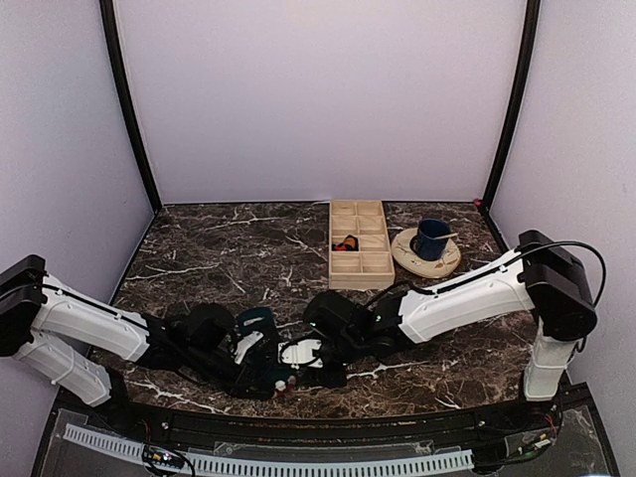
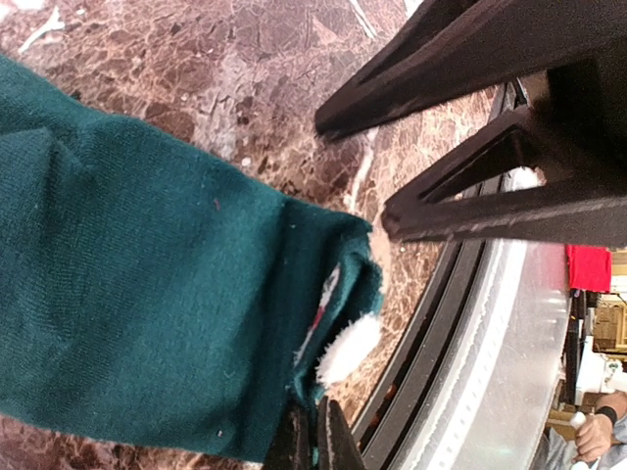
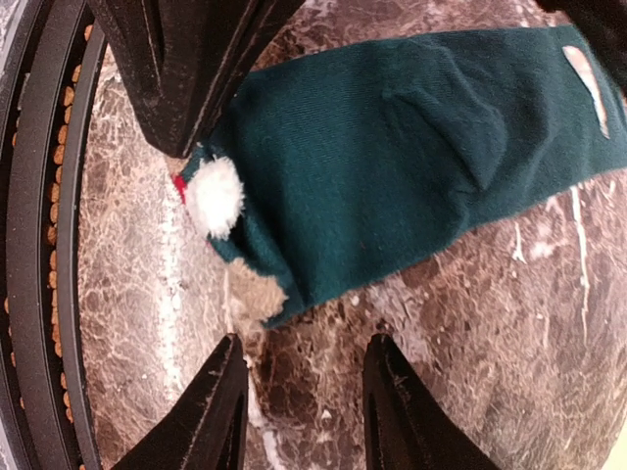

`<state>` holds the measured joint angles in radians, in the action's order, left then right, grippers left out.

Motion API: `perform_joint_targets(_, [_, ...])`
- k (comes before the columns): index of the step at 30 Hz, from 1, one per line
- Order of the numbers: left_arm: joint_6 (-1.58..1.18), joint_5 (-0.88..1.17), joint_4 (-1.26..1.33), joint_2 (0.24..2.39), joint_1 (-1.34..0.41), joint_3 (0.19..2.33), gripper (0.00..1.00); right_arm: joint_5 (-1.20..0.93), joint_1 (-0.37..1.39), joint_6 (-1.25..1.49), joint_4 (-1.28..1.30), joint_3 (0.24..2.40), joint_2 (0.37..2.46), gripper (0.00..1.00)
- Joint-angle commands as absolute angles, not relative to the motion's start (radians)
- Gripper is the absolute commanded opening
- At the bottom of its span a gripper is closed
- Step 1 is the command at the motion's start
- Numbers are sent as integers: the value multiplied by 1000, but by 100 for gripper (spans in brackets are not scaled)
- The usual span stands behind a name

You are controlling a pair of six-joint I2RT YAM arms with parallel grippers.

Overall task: Roll the socks
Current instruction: Roll the sock at the center of the board.

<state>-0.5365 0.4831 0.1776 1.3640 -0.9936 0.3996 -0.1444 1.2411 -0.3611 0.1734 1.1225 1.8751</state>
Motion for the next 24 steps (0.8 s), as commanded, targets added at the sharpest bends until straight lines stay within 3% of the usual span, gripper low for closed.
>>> perform_joint_targets(1, [-546, 551, 147, 1373, -966, 424, 0, -90, 1249, -342, 92, 1073, 1804, 37])
perform_joint_targets(16, [-517, 780, 32, 1485, -853, 510, 0, 101, 1382, -418, 19, 1030, 1769, 38])
perform_joint_targets(24, [-496, 801, -1, 1525, -850, 538, 0, 144, 1406, -467, 13, 1051, 1805, 38])
